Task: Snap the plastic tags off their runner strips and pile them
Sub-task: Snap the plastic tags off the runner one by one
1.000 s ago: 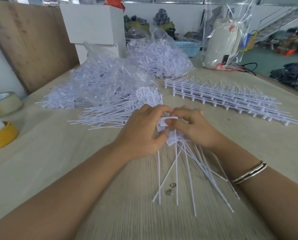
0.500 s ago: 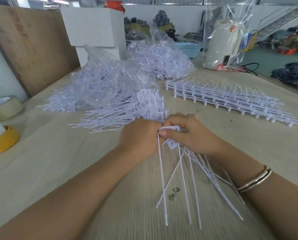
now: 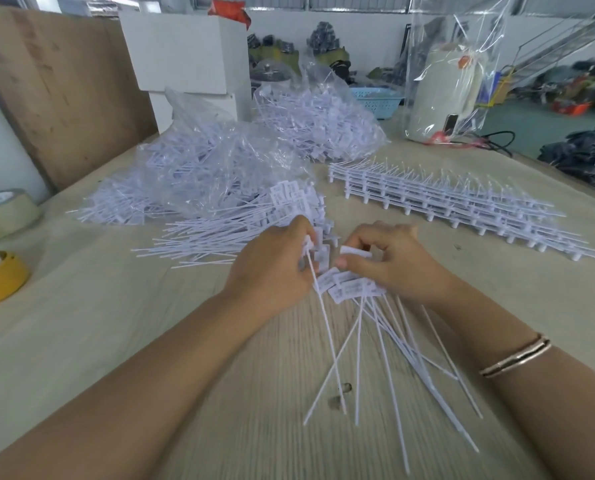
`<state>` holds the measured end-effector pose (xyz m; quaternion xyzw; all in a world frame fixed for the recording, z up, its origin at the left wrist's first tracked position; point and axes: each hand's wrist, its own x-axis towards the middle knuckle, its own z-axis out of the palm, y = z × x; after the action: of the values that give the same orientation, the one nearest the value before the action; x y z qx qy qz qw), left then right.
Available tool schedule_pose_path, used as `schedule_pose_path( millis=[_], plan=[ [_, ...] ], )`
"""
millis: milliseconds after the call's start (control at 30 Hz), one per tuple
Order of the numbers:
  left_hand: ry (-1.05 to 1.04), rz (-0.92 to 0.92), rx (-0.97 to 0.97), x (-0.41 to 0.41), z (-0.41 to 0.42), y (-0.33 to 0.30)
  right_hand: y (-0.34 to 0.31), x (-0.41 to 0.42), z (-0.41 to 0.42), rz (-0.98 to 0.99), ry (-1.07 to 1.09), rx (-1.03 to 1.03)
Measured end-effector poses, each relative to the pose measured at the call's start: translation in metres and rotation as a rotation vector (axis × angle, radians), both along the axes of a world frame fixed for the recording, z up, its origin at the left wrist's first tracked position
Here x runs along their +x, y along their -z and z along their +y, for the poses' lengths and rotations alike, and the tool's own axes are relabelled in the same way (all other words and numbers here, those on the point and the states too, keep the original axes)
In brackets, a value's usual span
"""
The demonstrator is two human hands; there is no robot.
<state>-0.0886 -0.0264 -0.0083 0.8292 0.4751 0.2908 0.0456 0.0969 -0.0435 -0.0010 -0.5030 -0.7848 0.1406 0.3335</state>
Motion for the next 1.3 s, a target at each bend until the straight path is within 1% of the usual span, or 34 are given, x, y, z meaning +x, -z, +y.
schedule_pose_path(
  millis=[100,200,333,400,467,567,633,667,700,733,800,933,1033,1100,1167,1233,1300],
  plan=[
    [0.050,0.088,0.060,0.006,0.002,0.007,0.004,0.002,0.005,-0.102,0.066,0.014],
    [0.067,0.193,0.063,0.008,0.005,0.016,0.002,0.004,0.005,-0.091,0.120,0.045],
    [0.017,0.179,0.099,0.008,0.005,0.018,-0.008,0.011,0.005,-0.004,0.211,0.162],
    [0.014,0.191,0.134,0.004,0.001,0.014,-0.019,0.022,0.002,-0.008,0.291,0.146],
    [-0.004,0.169,0.135,-0.001,-0.004,0.006,-0.027,0.040,-0.004,-0.124,0.368,-0.007],
    [-0.087,0.124,0.086,-0.006,-0.013,-0.010,-0.037,0.061,-0.017,-0.298,0.390,-0.360],
    [-0.163,0.237,-0.009,-0.008,-0.015,-0.016,-0.038,0.065,-0.022,-0.387,0.344,-0.548],
    [-0.184,0.342,-0.082,-0.009,-0.017,-0.016,-0.038,0.065,-0.023,-0.410,0.307,-0.624],
    [-0.176,0.408,-0.145,-0.010,-0.018,-0.014,-0.038,0.063,-0.023,-0.412,0.263,-0.682],
    [-0.153,0.426,-0.189,-0.009,-0.021,-0.012,-0.038,0.060,-0.024,-0.395,0.214,-0.719],
    [-0.102,0.397,-0.214,-0.005,-0.026,-0.009,-0.038,0.047,-0.026,-0.326,0.120,-0.750],
    [-0.060,0.385,-0.139,0.006,-0.030,-0.001,-0.033,0.016,-0.031,-0.210,-0.046,-0.691],
    [-0.064,0.401,-0.154,0.006,-0.028,0.004,-0.024,0.003,-0.030,-0.124,-0.149,-0.686],
    [-0.054,0.404,-0.162,0.003,-0.026,0.004,-0.020,0.000,-0.030,-0.072,-0.146,-0.704],
    [-0.001,0.442,-0.140,-0.001,-0.023,0.003,-0.022,0.001,-0.030,-0.013,-0.142,-0.683],
    [0.080,0.490,-0.087,-0.006,-0.020,0.001,-0.028,0.008,-0.029,0.077,-0.096,-0.577],
    [0.157,0.508,-0.074,-0.011,-0.016,0.000,-0.032,0.017,-0.026,0.216,0.006,-0.429]
  ],
)
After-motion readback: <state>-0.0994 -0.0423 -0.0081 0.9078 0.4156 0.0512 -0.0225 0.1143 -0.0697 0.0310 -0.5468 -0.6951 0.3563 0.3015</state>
